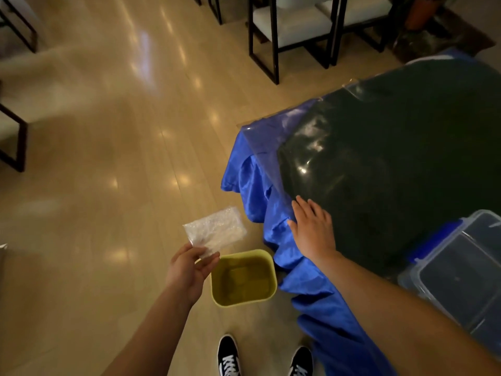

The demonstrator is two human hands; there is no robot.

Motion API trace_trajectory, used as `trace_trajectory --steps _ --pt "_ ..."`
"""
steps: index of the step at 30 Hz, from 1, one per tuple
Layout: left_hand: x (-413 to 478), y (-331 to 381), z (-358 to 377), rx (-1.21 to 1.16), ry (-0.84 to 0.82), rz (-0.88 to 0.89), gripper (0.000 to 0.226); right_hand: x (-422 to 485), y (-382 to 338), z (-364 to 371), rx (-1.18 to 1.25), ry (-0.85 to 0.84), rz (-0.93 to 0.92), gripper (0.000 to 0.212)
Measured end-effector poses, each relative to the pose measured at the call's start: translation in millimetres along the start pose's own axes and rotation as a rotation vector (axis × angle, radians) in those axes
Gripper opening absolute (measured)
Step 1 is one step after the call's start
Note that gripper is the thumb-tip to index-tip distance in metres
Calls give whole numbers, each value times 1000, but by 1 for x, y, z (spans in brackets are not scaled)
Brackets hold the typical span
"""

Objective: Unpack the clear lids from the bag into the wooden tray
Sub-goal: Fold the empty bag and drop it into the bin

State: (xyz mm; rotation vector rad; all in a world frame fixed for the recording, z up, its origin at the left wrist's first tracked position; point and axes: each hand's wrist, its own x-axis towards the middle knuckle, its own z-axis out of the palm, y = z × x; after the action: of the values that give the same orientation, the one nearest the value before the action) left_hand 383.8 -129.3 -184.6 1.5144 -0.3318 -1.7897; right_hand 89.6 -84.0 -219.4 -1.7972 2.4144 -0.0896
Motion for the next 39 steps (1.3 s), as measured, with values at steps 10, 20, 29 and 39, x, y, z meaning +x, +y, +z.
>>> trace_trajectory --steps 10,20,29,39 --pt "54 -51 -15 126 204 -74 35 2 9 23 -64 107 -27 51" --pt "102 -109 -36 436 355 -71 13 3 11 32 -97 192 -28 50" --pt "165 -175 -58 678 489 -91 31 2 9 35 -123 198 -23 51" --pt "223 -212 -64 727 463 -164 22 3 10 37 -119 206 -8 53"
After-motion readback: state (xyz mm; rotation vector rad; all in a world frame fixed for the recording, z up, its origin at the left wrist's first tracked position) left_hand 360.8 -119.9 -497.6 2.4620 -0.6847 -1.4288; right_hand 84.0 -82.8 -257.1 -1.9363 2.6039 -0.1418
